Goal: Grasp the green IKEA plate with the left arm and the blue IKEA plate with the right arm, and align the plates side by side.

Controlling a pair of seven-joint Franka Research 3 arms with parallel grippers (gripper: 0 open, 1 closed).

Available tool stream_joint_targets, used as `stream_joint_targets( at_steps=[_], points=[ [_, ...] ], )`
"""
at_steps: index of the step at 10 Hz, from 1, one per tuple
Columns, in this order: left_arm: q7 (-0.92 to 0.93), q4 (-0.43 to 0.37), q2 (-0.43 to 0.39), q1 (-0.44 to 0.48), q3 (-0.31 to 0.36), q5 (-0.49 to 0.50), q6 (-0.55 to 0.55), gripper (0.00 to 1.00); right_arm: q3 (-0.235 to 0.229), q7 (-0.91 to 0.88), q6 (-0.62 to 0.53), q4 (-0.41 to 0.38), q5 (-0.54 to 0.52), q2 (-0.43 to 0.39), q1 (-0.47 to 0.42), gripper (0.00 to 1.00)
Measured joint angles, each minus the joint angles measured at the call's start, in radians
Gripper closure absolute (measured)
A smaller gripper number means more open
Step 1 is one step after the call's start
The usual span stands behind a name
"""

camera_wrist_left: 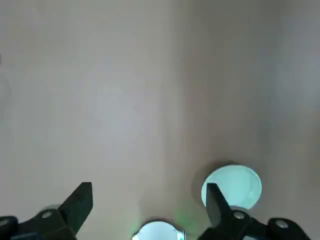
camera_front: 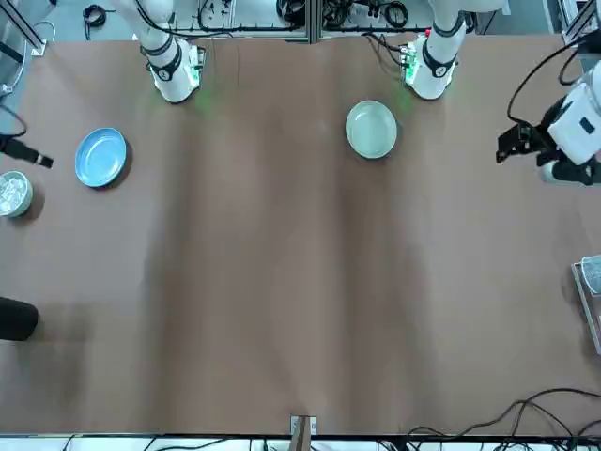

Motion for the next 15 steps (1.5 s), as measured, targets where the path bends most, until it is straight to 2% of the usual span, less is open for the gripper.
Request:
stream_joint_targets(
  at_steps=[2, 5, 7, 8, 10, 12, 13, 15],
  points=[
    [-0.008, -0.214, -0.149, 0.0, -0.026, -0.004, 0.077, 0.0, -0.029, -0.107, 0.071, -0.185, 0.007, -0.079, -0.082, 0.03],
    [-0.078, -0.564, -0.391, 0.0, -0.12, -0.009, 0.185, 0.0, -0.05, -0.306, 0.278, -0.403, 0.017, -0.071, -0.2, 0.04],
    [-0.109, -0.759, -0.504, 0.0, -0.255, -0.051, 0.259, 0.0, -0.051, -0.352, 0.359, -0.466, 0.018, -0.045, -0.224, 0.04],
    [-0.134, -0.834, -0.538, 0.0, -0.331, -0.098, 0.305, 0.0, -0.051, -0.375, 0.404, -0.477, 0.025, -0.004, -0.228, 0.04],
    [-0.186, -0.907, -0.556, 0.0, -0.435, -0.176, 0.38, 0.0, -0.045, -0.447, 0.517, -0.486, 0.082, 0.126, -0.227, 0.04],
    [-0.212, -0.949, -0.546, 0.001, -0.499, -0.238, 0.431, 0.0, -0.042, -0.522, 0.595, -0.483, 0.151, 0.244, -0.227, 0.05],
    [-0.228, -0.975, -0.53, 0.002, -0.557, -0.276, 0.479, 0.0, -0.04, -0.566, 0.629, -0.481, 0.185, 0.288, -0.227, 0.05],
    [-0.336, -1.017, -0.434, 0.002, -0.738, -0.32, 0.618, 0.0, -0.036, -0.65, 0.656, -0.47, 0.271, 0.349, -0.226, 0.05]
  ],
)
